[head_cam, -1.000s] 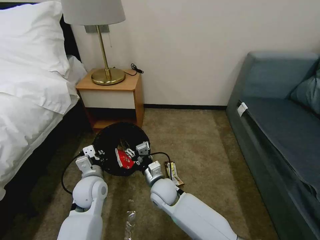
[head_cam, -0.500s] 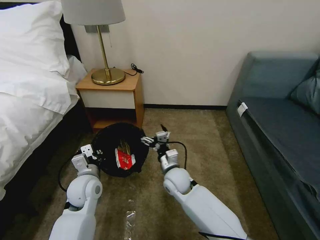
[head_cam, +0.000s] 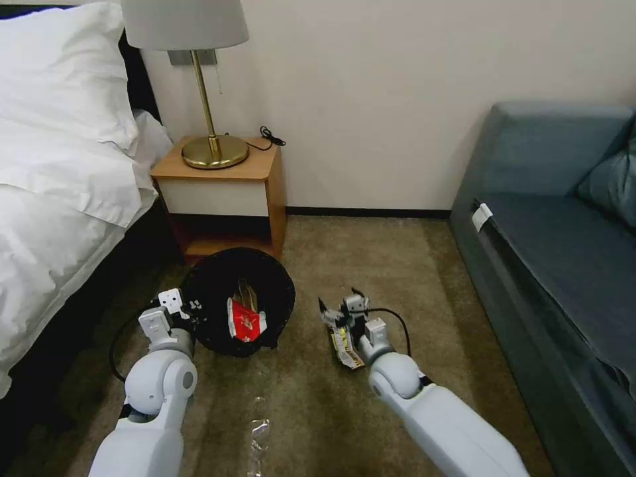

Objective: Pick up the trash bin, then pick up the garbage on the floor and place it into the trash bin.

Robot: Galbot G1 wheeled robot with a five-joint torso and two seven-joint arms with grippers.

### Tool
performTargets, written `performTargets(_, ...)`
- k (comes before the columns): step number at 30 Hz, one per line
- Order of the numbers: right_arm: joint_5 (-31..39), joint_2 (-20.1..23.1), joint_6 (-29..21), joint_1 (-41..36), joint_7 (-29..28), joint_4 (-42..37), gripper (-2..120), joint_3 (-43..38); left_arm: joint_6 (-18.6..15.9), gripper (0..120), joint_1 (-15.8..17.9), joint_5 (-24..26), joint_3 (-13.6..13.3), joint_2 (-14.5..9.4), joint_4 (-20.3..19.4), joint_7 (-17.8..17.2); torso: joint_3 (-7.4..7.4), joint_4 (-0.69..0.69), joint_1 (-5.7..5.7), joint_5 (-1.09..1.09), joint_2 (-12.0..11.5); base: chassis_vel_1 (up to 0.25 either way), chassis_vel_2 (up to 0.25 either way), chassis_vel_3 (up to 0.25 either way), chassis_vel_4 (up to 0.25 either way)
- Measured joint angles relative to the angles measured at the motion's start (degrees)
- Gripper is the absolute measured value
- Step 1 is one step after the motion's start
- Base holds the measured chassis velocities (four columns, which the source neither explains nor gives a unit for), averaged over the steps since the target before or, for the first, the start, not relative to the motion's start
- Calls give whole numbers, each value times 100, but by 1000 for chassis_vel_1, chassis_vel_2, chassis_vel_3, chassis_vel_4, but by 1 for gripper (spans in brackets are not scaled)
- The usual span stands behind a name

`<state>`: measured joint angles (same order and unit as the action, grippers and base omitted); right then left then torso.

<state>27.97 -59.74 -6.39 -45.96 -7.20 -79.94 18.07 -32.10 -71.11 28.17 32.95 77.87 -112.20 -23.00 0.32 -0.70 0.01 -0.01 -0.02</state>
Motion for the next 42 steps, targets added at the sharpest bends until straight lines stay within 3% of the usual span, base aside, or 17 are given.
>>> performTargets(6, 285, 355, 23, 584, 347, 467, 100, 910, 2, 2, -48, -36, 50, 34, 2, 10, 0, 1, 0, 1, 0, 0, 0, 0, 0)
performTargets(14, 229, 70, 169, 961, 1044, 1399, 100, 1487, 9, 2, -66, -111, 47, 106, 24, 16, 0, 2, 0, 0, 0, 0, 0, 0, 0)
performTargets(18, 64, -252, 291, 970, 1300, 1902, 100, 1424, 9, 2, -62, -129, 49, 125, 24, 18, 0, 0, 0, -1, 0, 0, 0, 0, 0)
performTargets(21, -278, -741, 496, 971, 1582, 2561, 100, 1173, 9, 2, -63, -150, 50, 135, 12, 5, 0, 3, 0, 1, 0, 0, 0, 0, 0)
performTargets(30, -1191, -1084, 858, 937, 1744, 3660, 100, 556, 8, 2, -206, -188, 54, 157, -95, -16, 0, 1, 0, 0, 0, 0, 0, 0, 0)
performTargets(42, -1734, -1507, 1004, 1016, 1493, 4458, 100, -8, 25, 2, -281, -225, 52, 183, -151, -35, -1, 4, 0, 2, 1, 0, 0, 0, 0)
